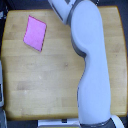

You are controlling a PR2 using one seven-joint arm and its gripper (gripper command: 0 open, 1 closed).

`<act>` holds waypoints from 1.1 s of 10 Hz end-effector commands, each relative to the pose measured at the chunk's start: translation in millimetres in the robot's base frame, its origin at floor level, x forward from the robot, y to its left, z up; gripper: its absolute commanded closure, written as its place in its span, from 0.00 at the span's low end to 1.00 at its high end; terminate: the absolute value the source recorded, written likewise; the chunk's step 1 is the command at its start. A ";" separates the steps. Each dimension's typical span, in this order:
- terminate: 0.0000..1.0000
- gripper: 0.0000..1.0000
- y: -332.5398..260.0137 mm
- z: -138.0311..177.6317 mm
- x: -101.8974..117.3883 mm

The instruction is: Folding a cloth

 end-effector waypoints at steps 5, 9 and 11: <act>0.00 0.00 -276.5 -0.8 -66.3; 0.00 0.00 -364.2 -3.8 -95.9; 0.00 0.00 -389.8 -6.1 -106.5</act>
